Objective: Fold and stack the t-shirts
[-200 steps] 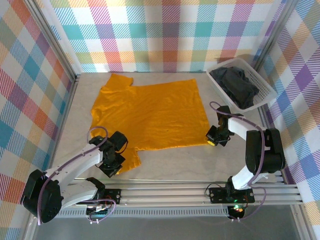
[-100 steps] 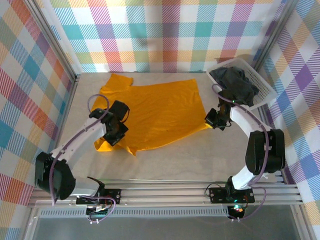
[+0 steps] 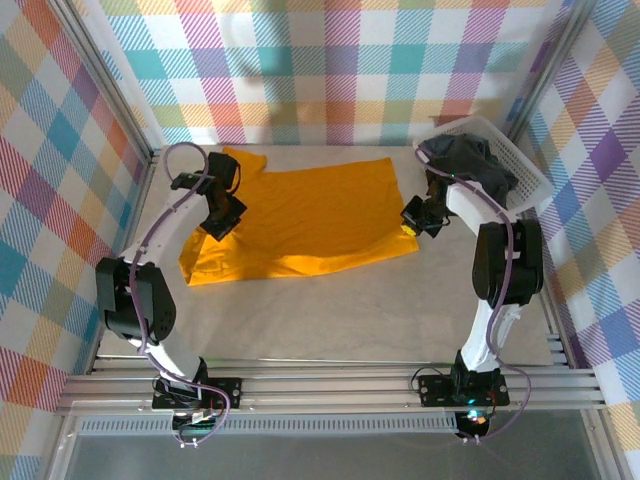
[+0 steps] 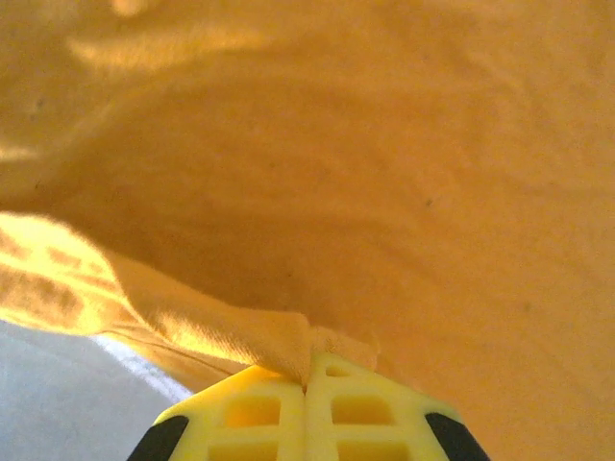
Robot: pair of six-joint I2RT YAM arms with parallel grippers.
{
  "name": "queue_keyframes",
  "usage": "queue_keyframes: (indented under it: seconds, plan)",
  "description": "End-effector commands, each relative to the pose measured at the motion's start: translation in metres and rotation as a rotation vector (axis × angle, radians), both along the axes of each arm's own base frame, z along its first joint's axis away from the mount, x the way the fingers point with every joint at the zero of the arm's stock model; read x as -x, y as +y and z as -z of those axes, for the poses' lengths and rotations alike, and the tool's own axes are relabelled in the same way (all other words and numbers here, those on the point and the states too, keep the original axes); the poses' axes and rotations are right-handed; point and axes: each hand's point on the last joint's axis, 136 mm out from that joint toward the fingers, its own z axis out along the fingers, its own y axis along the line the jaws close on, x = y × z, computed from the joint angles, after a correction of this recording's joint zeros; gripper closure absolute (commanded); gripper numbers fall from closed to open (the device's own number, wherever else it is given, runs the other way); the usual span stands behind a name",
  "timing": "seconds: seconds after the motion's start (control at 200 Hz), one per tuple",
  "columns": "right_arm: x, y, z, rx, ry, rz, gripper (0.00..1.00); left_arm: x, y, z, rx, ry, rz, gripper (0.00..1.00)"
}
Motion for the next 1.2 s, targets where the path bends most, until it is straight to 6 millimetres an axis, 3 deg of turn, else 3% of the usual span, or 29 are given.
queue_keyframes:
  seconds: [0.0,0.33,0.71,1.08,1.195]
  plan:
    - [-0.004,-0.002,-0.003,0.024,0.025,0.023,1.00,-0.017,0.007,-0.013,-0.026,-0.041,0.020,1.00]
    - [-0.021,-0.005,0.001,0.050,0.034,0.053,1.00,-0.036,0.020,-0.011,-0.044,-0.042,0.005,1.00]
    - [-0.034,-0.004,0.006,0.053,0.044,0.064,1.00,-0.042,0.030,-0.004,-0.072,-0.031,-0.003,1.00]
    - [-0.033,-0.010,0.009,0.090,0.062,0.082,1.00,-0.021,0.035,-0.028,-0.060,-0.113,-0.040,1.00]
    - [-0.034,-0.008,0.014,0.080,0.070,0.081,1.00,-0.019,0.031,-0.025,-0.028,-0.144,-0.032,1.00]
